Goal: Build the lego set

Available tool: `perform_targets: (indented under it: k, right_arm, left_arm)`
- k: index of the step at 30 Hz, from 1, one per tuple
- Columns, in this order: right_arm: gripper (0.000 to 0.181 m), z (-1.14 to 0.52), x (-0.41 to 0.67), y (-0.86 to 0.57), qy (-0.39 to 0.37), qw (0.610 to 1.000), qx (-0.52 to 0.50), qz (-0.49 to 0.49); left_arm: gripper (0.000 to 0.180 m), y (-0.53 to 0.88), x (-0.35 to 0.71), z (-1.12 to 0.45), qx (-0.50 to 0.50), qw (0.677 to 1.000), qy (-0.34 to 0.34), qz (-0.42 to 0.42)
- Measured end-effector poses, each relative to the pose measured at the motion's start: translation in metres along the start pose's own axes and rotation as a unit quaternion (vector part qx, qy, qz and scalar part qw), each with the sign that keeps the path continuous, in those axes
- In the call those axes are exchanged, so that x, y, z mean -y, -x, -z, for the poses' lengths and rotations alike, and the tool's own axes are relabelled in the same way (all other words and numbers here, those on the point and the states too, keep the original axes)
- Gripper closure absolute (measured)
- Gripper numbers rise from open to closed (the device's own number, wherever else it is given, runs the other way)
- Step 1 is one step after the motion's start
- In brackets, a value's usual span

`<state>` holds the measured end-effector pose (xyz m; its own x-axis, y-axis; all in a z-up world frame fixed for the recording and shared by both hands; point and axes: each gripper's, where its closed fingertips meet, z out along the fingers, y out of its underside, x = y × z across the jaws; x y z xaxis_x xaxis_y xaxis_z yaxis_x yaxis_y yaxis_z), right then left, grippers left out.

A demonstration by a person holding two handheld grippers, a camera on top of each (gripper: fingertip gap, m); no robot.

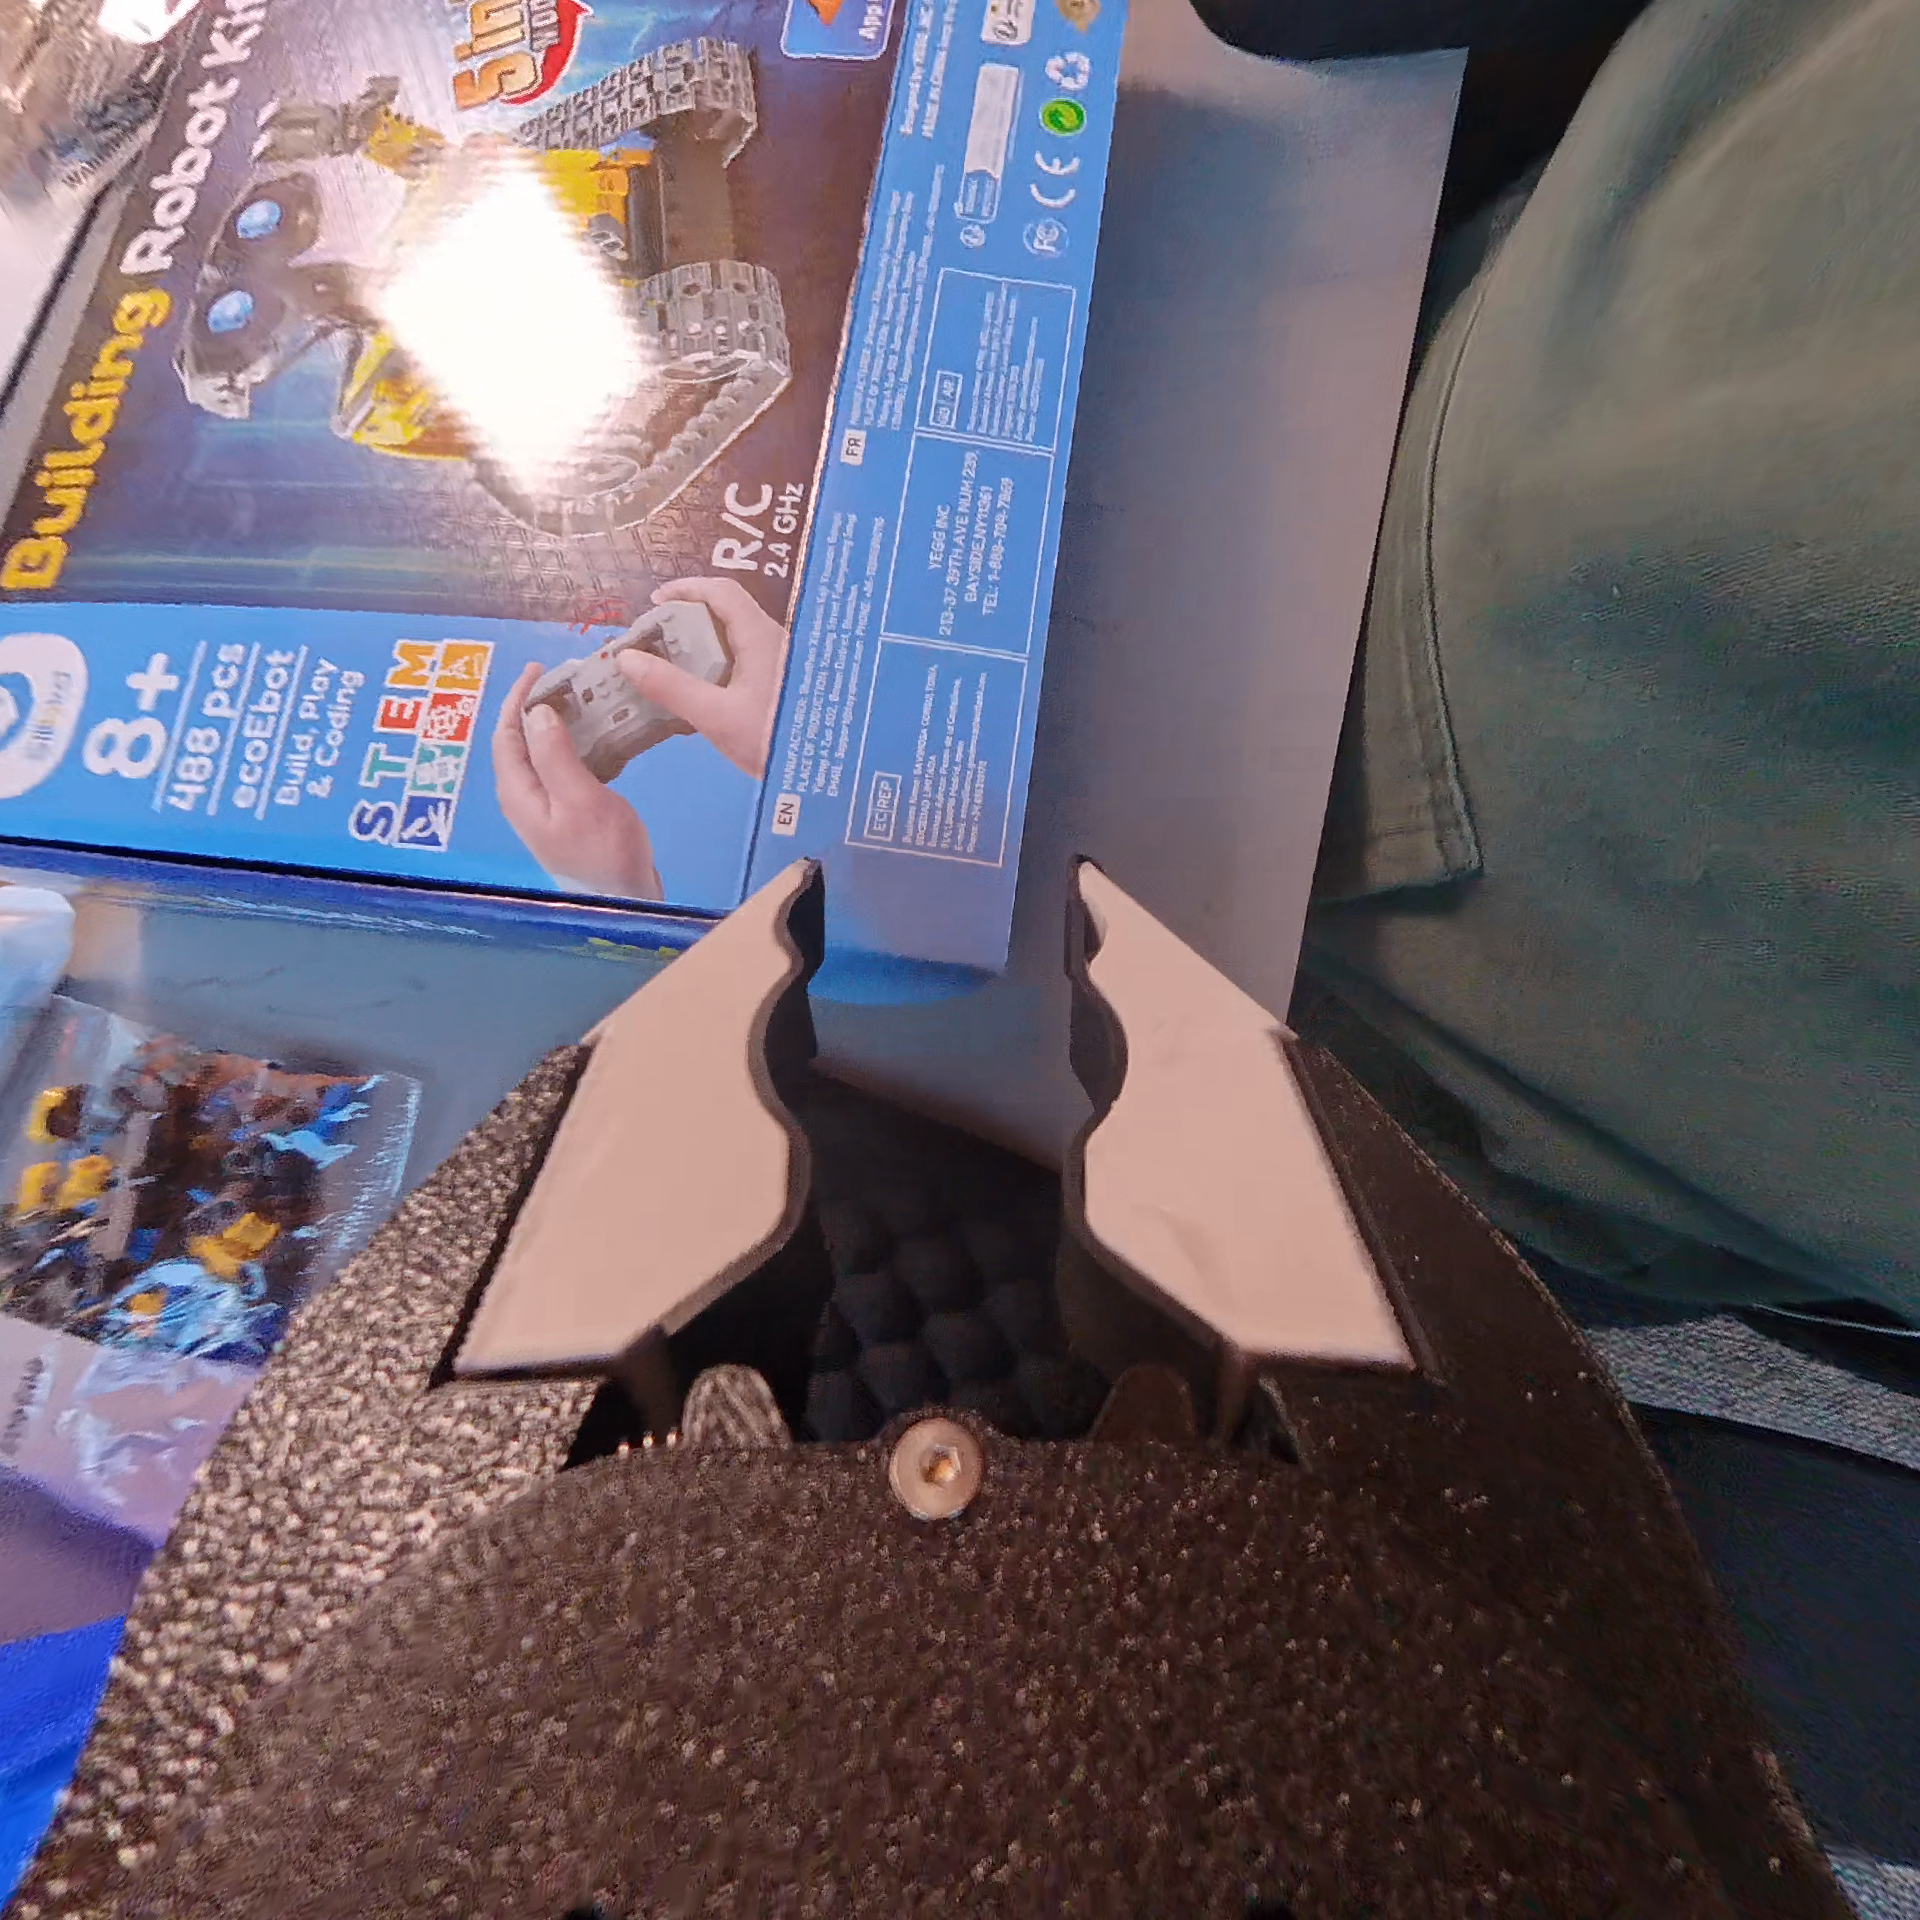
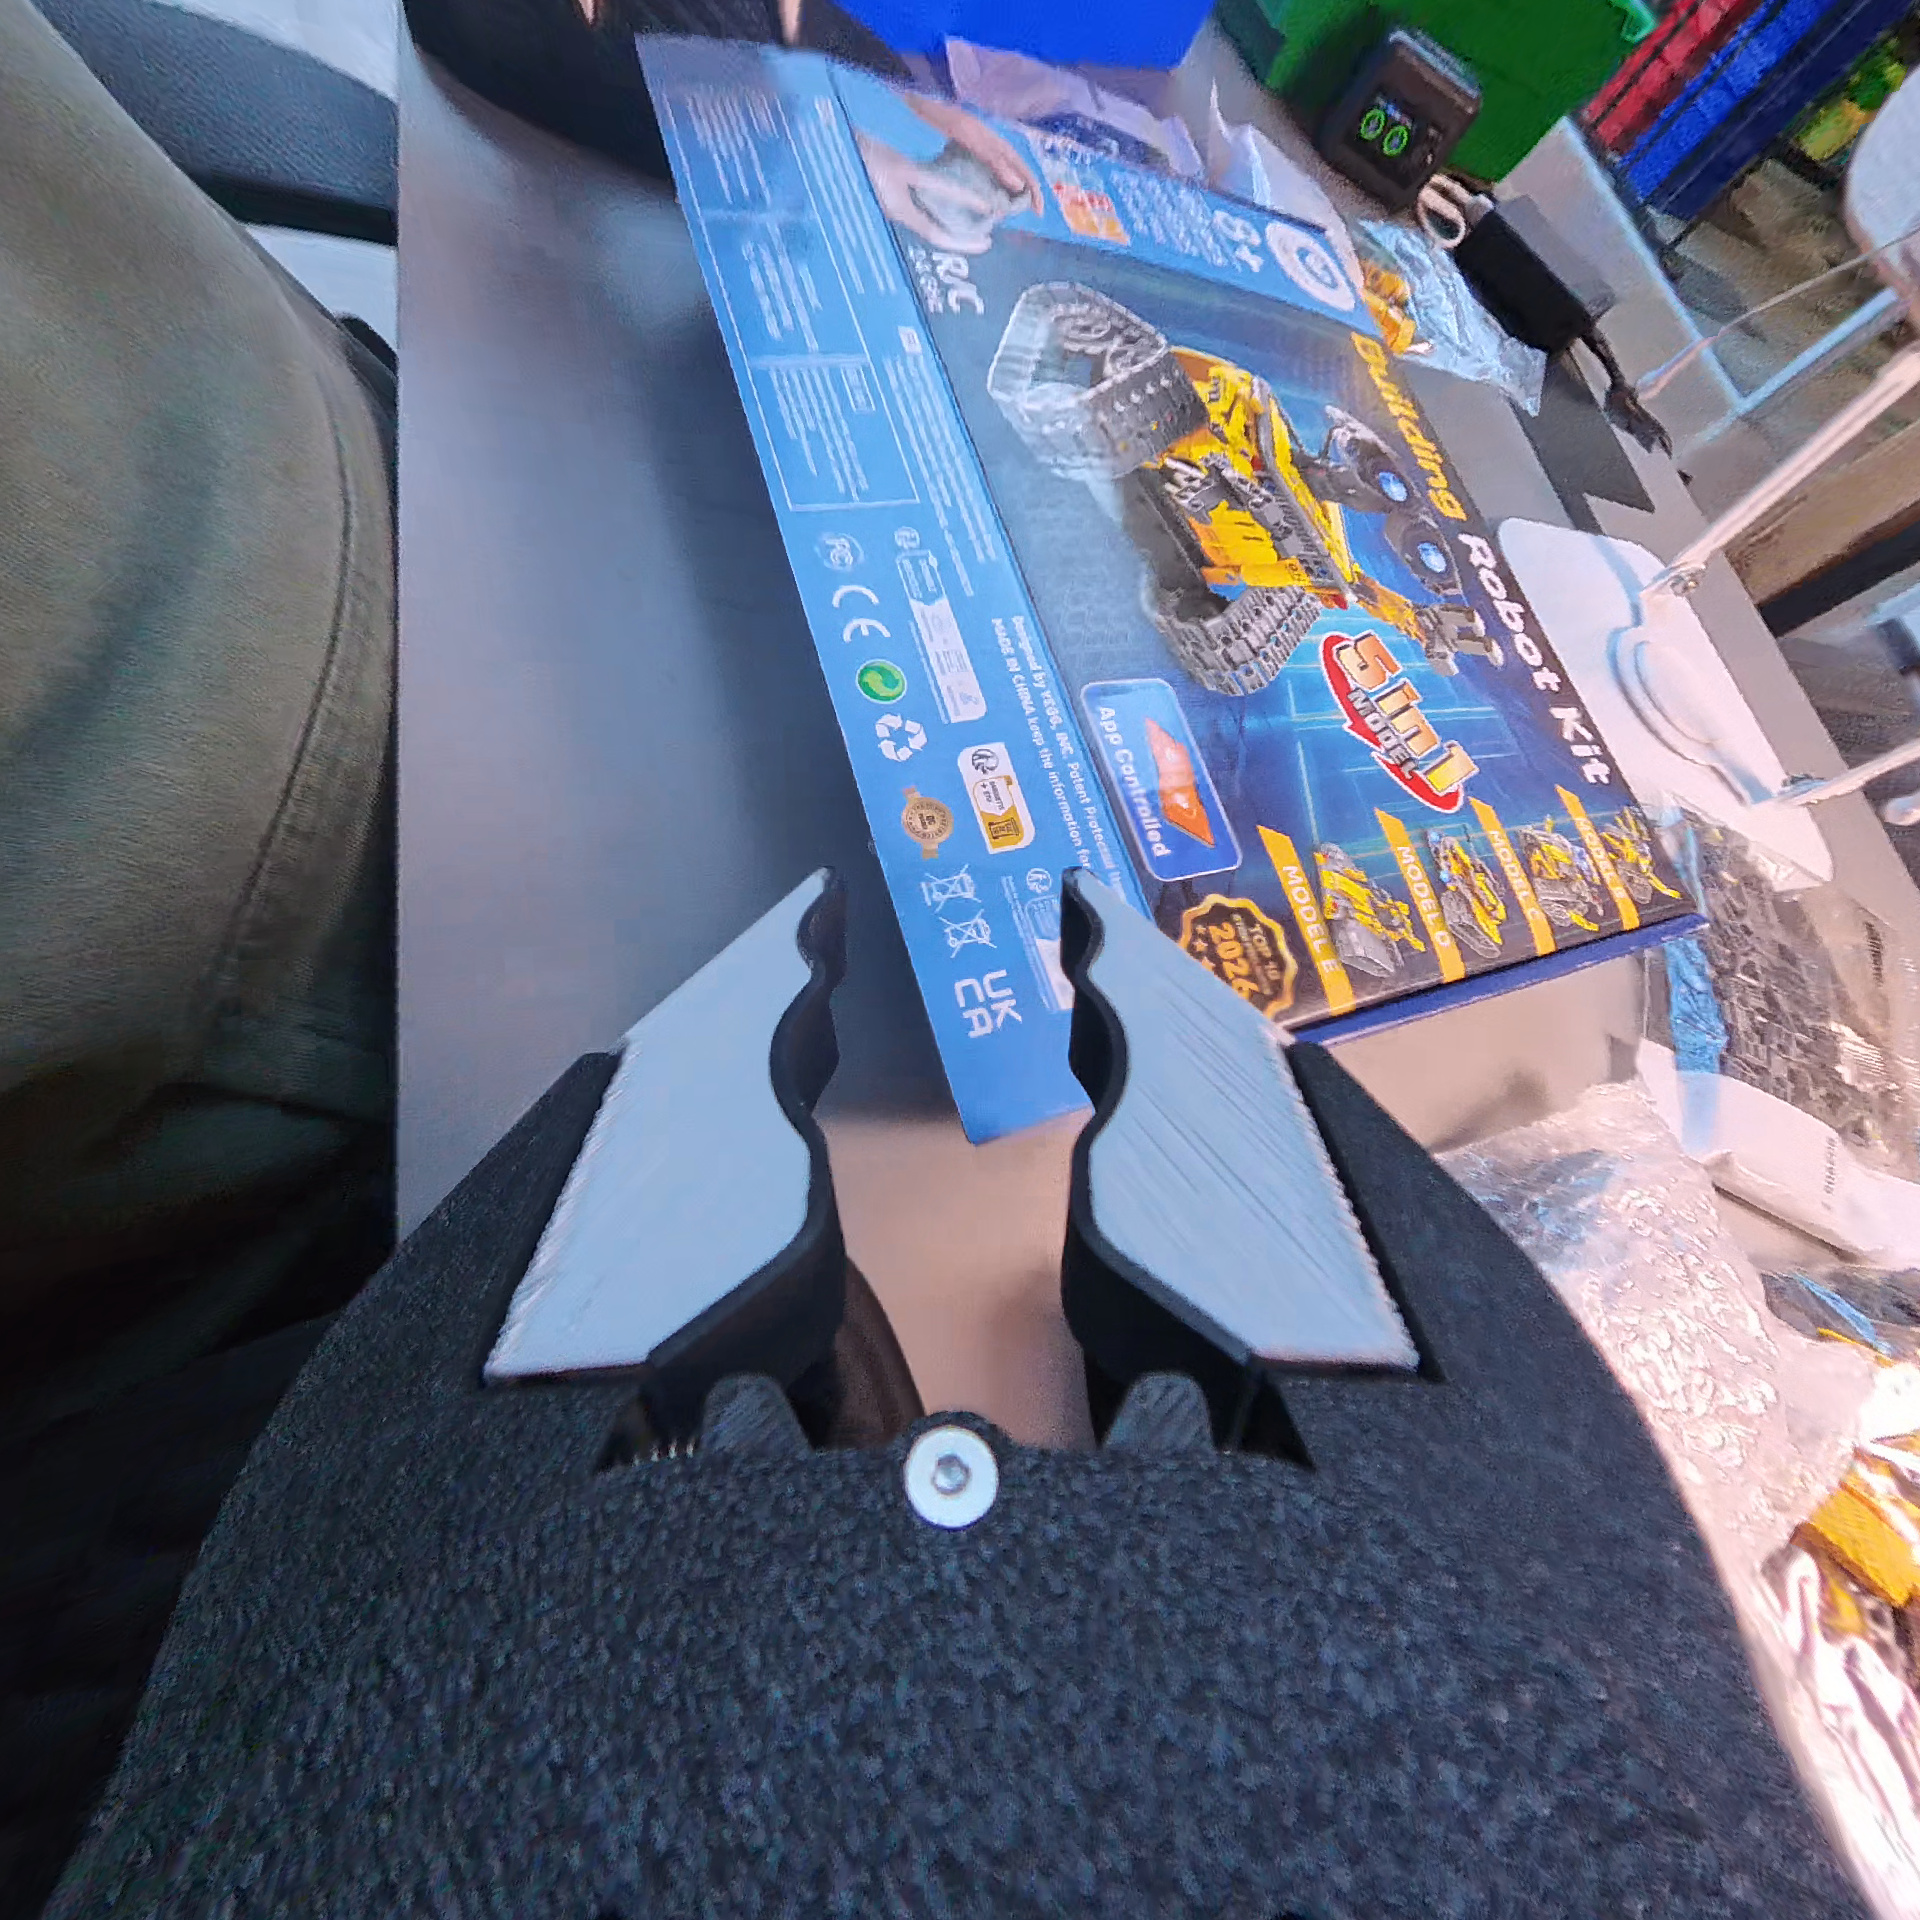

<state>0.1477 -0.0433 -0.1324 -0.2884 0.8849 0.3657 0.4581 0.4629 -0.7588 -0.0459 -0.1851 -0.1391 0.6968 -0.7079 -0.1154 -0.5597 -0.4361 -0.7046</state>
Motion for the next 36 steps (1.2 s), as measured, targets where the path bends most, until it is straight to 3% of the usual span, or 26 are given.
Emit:
perform_targets:
  k: [5, 8, 13, 17, 23, 28, 36]
  right_arm:
    - [0.136, 0.022, -0.018, -0.022, 0.036, 0.997, -0.030, -0.060]
    - [0.134, 0.021, -0.044, -0.019, 0.096, 0.993, -0.048, -0.046]
    - [0.134, 0.006, -0.048, -0.011, 0.095, 0.988, -0.028, -0.116]
    - [0.138, 0.003, -0.051, -0.014, 0.097, 0.987, -0.027, -0.126]
    - [0.147, -0.006, -0.057, -0.009, 0.114, 0.984, -0.025, -0.136]
    - [0.136, 0.001, -0.064, -0.002, 0.126, 0.983, -0.004, -0.137]
    - [0.139, 0.023, -0.040, -0.028, 0.048, 0.975, 0.000, -0.218]
  left_arm:
    - [0.131, 0.020, -0.002, 0.014, 0.066, 0.996, 0.025, 0.051]
    - [0.118, 0.013, -0.021, 0.006, 0.052, 0.989, 0.053, 0.128]
    - [0.125, -0.003, -0.024, -0.018, 0.009, 0.982, 0.031, 0.188]
    - [0.139, 0.001, -0.022, -0.022, 0.026, 0.978, 0.009, 0.208]
    - [0.140, 0.005, -0.020, -0.028, 0.054, 0.976, 0.008, 0.209]
    - [0.122, 0.001, -0.027, -0.019, 0.055, 0.983, 0.027, 0.171]
    - [0.134, 0.009, -0.016, -0.003, 0.044, 0.979, -0.030, 0.196]
